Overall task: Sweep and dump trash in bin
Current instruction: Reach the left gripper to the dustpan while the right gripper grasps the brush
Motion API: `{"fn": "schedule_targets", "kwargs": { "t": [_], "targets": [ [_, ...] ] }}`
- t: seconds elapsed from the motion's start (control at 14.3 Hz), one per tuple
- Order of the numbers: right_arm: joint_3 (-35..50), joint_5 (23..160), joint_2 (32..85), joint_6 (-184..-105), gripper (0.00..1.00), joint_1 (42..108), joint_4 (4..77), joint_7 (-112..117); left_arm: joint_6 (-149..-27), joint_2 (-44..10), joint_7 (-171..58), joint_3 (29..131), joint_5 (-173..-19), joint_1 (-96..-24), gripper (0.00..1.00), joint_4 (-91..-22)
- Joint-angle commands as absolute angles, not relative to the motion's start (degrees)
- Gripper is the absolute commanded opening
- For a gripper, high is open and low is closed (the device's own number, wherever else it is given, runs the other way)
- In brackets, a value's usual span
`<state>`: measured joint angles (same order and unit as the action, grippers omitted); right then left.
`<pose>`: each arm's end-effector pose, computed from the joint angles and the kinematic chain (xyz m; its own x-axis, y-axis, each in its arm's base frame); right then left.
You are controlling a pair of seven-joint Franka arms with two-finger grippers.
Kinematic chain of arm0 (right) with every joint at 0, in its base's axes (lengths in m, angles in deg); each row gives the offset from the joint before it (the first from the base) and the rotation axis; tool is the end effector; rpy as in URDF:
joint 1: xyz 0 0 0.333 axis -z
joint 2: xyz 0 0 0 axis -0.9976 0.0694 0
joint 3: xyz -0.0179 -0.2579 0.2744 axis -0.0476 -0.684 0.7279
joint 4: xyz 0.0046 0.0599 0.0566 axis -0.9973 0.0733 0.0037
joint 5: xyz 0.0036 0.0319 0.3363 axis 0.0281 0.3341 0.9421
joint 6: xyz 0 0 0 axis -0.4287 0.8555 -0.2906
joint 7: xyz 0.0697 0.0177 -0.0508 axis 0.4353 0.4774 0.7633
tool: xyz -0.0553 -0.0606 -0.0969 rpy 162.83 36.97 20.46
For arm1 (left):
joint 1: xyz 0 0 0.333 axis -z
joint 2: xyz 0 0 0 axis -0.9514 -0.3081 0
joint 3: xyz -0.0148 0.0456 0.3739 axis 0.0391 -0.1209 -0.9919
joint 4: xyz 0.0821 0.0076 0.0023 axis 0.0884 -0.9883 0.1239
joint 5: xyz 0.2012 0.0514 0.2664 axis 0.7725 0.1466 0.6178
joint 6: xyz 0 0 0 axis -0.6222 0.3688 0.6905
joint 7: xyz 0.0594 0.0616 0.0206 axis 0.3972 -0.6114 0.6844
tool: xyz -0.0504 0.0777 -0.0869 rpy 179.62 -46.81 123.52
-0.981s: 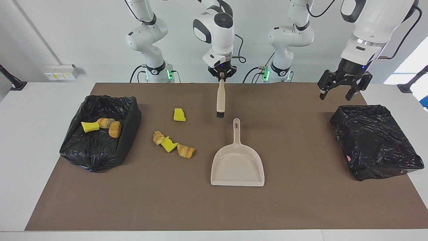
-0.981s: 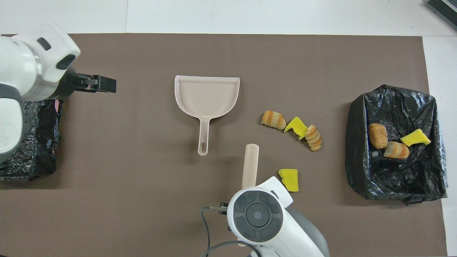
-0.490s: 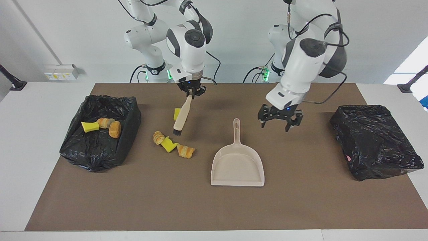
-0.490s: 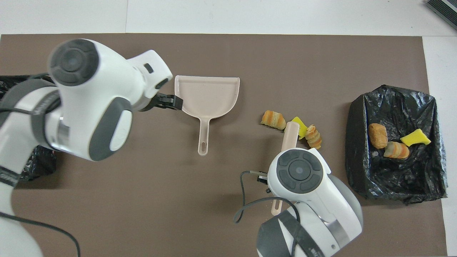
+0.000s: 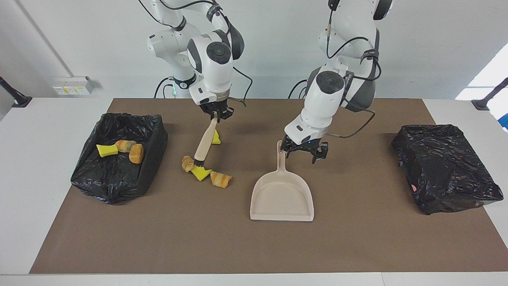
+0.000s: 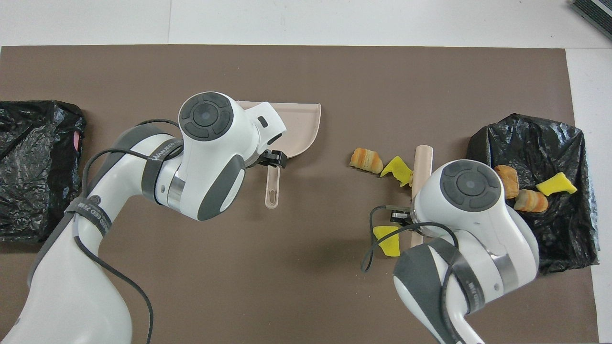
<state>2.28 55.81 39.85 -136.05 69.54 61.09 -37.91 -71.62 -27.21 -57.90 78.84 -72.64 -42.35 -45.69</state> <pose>0.4245 0.1337 0.4773 0.9674 -0.2185 -0.1280 -0.1953 -0.9656 0.1719 0.5363 -0.3261 0.4525 0.9590 -0.2801 0.0424 -0.2822 -0.9578 0.0539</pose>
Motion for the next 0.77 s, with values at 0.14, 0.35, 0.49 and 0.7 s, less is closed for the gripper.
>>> {"fn": "schedule_targets", "kwargs": {
  "t": [0.14, 0.35, 0.49, 0.7],
  "targets": [
    [3.2, 55.0, 37.4, -142.2, 0.0, 75.9, 67.6, -25.9, -74.5, -25.9, -55.4, 77.8, -72.4, -37.7, 1.0, -51.0],
    [3.2, 55.8, 37.1, -142.2, 0.0, 80.1, 68.4, -14.4, -74.4, -26.3, -55.0, 77.7, -71.8, -37.5, 1.0, -51.0],
    [3.3, 55.8, 37.8, -142.4, 0.0, 80.2, 68.6, -13.3, -74.4, -26.2, -54.7, 77.5, -71.7, -37.7, 1.0, -50.8],
    [3.4, 57.1, 40.3, -144.4, 0.0, 79.3, 68.5, -12.0, -73.2, -26.1, -54.7, 77.6, -71.4, -37.9, 0.04, -51.0]
  ]
}}
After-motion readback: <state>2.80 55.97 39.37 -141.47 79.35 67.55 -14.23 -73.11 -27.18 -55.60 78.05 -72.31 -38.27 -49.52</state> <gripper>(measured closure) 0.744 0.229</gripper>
